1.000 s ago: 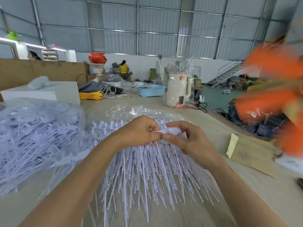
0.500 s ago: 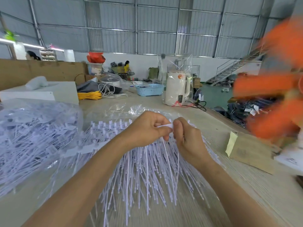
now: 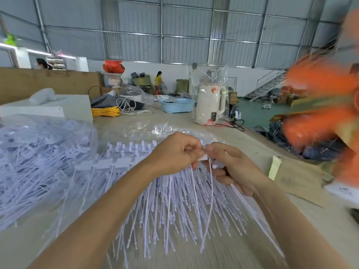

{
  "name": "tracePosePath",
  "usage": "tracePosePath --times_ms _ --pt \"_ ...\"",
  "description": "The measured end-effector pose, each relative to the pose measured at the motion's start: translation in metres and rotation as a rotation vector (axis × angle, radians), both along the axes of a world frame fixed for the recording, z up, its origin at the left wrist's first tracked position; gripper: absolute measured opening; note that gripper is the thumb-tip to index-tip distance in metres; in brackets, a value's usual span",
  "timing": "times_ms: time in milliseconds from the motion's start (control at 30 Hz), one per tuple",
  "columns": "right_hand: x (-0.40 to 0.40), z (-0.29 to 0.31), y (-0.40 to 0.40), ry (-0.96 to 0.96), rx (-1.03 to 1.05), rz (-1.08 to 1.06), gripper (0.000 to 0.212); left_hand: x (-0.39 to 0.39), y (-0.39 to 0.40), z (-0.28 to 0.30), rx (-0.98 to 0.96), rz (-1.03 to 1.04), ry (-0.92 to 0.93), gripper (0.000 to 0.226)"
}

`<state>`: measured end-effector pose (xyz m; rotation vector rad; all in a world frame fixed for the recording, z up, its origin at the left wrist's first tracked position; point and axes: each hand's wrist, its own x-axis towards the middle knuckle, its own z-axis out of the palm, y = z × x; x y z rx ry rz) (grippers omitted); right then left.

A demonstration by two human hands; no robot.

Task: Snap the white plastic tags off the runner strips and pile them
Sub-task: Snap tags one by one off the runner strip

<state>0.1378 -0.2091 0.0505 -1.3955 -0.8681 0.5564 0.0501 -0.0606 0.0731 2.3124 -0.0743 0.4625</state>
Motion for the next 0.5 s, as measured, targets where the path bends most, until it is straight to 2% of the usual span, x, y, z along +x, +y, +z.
tracePosePath --times_ms 100,167,267,400,467,500 --pt "-0.007 -0.001 0.003 -0.235 0.1 -0.102 0.025 0.0 0.001 0.0 -0.048 0.011 0.0 0.016" --pt "-0.011 -0.002 0.006 -0.415 0.151 -0.194 0.018 -0.001 0.004 0.002 -0.165 -0.021 0.027 0.017" --pt "-0.016 -0.004 0.009 -0.536 0.225 -0.259 0.012 -0.002 0.007 0.004 -0.33 -0.109 0.089 0.015" --pt "-0.022 -0.002 0.01 -0.872 0.242 -0.376 0.017 -0.001 0.015 0.001 -0.482 -0.177 0.139 0.02" --pt "-0.018 0.0 0.005 -0.909 0.256 -0.435 0.017 -0.001 0.023 -0.003 -0.561 -0.14 0.131 0.025" --pt "-0.014 0.002 0.002 -0.828 0.272 -0.456 0.015 -0.001 0.028 -0.004 -0.568 -0.105 0.12 0.026"
